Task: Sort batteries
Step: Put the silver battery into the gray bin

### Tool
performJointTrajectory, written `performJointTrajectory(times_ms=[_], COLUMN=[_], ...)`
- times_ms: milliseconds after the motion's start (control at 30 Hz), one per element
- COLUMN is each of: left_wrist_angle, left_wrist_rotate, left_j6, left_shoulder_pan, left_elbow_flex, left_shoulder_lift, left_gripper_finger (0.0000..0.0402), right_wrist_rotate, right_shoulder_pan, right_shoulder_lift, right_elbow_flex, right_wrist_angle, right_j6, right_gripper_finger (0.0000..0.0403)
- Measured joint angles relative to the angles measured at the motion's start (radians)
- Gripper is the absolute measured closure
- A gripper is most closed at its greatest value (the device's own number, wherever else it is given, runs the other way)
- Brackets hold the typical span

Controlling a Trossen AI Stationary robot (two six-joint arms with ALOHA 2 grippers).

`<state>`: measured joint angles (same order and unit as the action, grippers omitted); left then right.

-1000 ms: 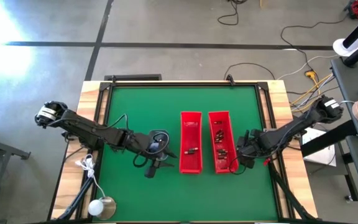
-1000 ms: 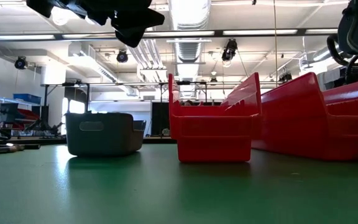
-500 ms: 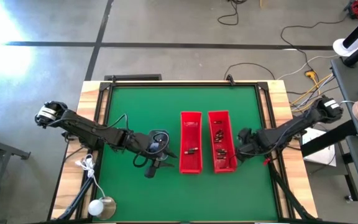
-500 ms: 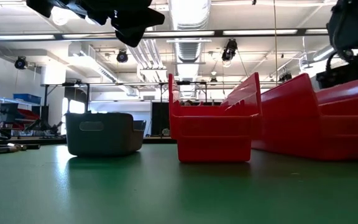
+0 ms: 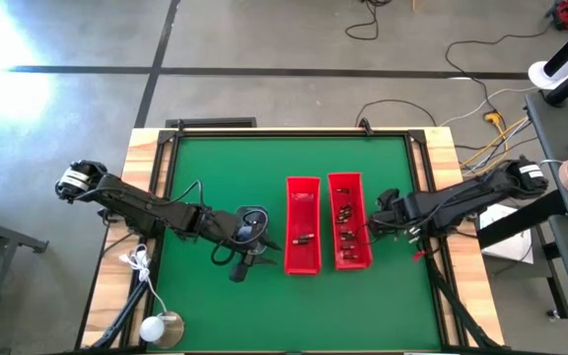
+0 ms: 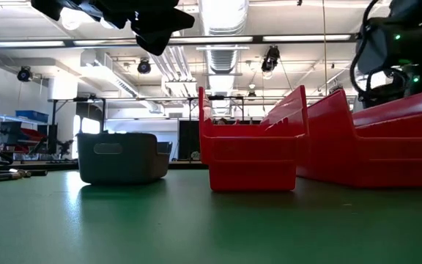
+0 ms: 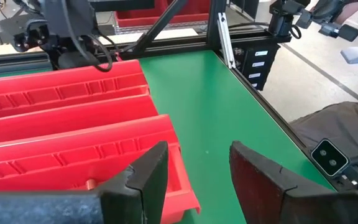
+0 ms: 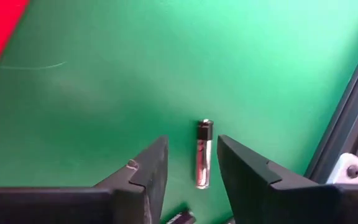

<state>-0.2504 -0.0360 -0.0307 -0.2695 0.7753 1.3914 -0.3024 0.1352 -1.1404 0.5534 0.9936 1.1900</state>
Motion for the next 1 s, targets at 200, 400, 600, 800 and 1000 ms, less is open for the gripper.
performJointTrajectory(times_ms=[200, 400, 600, 800, 1000], left_wrist_angle=[0.0, 0.0, 0.001, 0.001, 0.002], left_wrist_rotate=[0.0, 0.0, 0.0, -0.001, -0.001], left_j6=[-0.002, -0.005, -0.006, -0.01, -0.016], left_shoulder_pan=[0.0, 0.0, 0.0, 0.0, -0.002], left_elbow_flex=[0.0, 0.0, 0.0, 0.0, 0.0], left_shoulder_lift=[0.0, 0.0, 0.0, 0.0, 0.0], left_gripper_finger=[0.0251, 0.0251, 0.0251, 0.0251, 0.0251], right_wrist_rotate=[0.059, 0.076, 0.159, 0.218, 0.306], right_shoulder_pan=[-0.085, -0.149, -0.167, -0.168, -0.167], right_shoulder_lift=[0.0, 0.0, 0.0, 0.001, 0.001], right_elbow_flex=[-0.018, -0.041, -0.052, -0.061, -0.049], right_wrist_angle=[-0.003, -0.008, -0.046, -0.045, -0.05], right_j6=[-0.074, -0.092, -0.144, -0.153, -0.139], right_gripper_finger=[0.0297, 0.0325, 0.035, 0.0365, 0.0367])
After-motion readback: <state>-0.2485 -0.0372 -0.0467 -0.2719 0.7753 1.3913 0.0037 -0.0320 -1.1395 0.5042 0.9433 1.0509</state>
